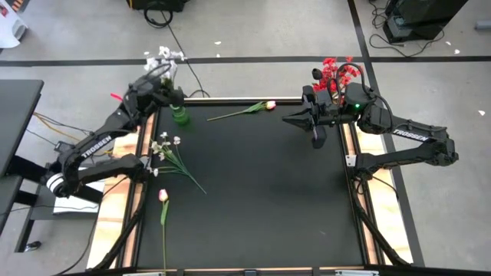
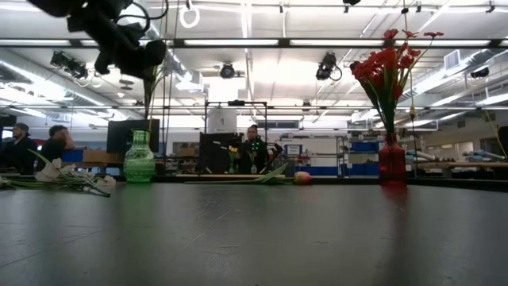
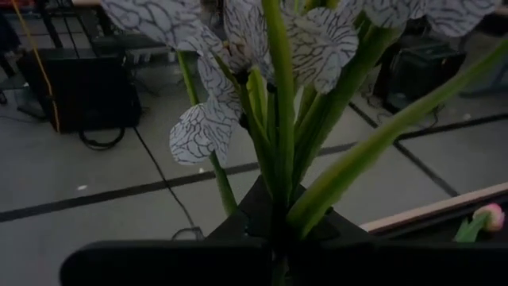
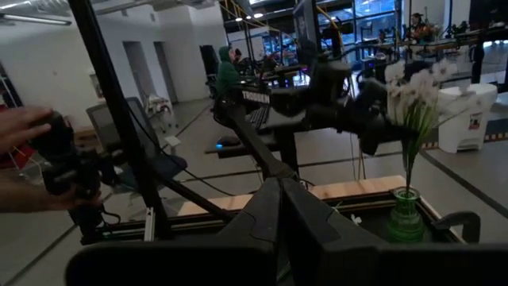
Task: Sort flowers into vase by color
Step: Put the right white flower into the green flower vase
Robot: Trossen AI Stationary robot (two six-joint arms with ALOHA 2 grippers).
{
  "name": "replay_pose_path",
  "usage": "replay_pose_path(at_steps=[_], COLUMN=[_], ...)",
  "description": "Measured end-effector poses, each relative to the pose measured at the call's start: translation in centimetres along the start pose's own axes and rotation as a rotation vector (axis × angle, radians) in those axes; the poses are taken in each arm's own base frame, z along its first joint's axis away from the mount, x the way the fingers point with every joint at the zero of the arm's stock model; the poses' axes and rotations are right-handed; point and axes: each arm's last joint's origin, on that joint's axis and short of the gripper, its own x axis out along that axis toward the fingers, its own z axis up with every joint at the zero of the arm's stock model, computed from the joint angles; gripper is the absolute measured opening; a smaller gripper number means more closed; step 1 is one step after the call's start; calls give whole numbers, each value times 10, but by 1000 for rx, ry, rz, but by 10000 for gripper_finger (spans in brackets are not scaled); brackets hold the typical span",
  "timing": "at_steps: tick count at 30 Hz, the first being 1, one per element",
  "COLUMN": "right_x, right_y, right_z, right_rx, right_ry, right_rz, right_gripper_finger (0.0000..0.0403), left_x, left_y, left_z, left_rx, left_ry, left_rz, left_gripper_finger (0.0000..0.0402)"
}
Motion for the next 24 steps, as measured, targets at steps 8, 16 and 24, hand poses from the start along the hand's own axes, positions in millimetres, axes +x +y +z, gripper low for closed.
replay_pose_path(at_steps=[8, 16, 24], right_x=[0, 0, 0], right_y=[0, 0, 0], right_z=[0, 0, 0], right_rx=[0, 0, 0], right_ry=[0, 0, 0], right_rz=[0, 0, 0], right_gripper_finger=[23, 23, 23], left_x=[-2, -1, 0], left_y=[4, 9, 11], left_z=[-48, -61, -61], left_rx=[-13, -6, -16], left_ry=[-12, 2, 2], left_rz=[-24, 0, 13], left_gripper_finger=[18, 18, 76])
